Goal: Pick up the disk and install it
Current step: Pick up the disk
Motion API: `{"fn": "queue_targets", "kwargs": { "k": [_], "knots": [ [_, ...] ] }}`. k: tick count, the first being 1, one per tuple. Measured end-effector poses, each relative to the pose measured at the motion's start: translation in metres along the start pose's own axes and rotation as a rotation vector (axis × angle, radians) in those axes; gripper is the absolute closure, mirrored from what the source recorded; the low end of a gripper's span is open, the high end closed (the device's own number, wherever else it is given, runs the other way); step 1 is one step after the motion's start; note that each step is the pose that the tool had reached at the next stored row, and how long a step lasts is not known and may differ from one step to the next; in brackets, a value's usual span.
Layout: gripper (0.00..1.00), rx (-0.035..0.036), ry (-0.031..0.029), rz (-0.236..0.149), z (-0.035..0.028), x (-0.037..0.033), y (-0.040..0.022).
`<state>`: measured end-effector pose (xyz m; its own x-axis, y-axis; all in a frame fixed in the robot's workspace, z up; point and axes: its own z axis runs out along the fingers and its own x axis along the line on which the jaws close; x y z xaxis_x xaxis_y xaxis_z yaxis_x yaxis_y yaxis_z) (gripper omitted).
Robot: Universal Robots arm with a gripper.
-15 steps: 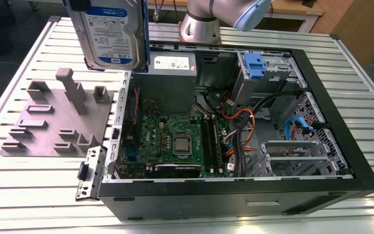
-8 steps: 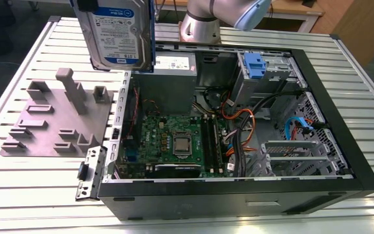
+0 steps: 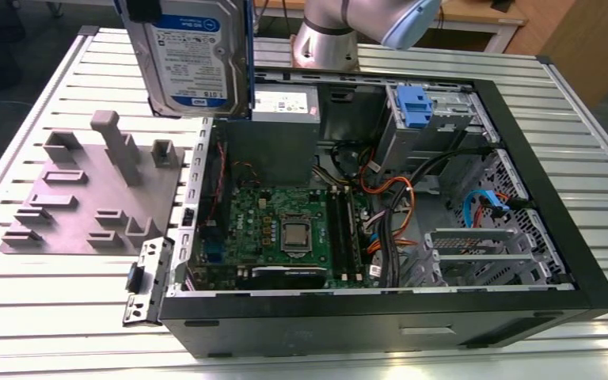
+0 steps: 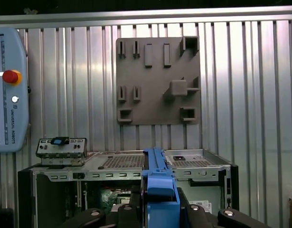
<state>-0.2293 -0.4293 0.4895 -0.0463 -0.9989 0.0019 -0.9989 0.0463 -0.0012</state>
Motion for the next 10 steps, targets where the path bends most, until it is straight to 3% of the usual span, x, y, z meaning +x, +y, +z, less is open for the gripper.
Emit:
{"fn": "queue_targets", "kwargs": {
  "k": [4, 10],
  "knots": [
    [0.63, -0.0001, 0.0001, 0.000, 0.0004, 0.0032, -0.0038],
    [0.63, -0.0001, 0.0001, 0.000, 0.0007, 0.0029, -0.0229]
  ]
}}
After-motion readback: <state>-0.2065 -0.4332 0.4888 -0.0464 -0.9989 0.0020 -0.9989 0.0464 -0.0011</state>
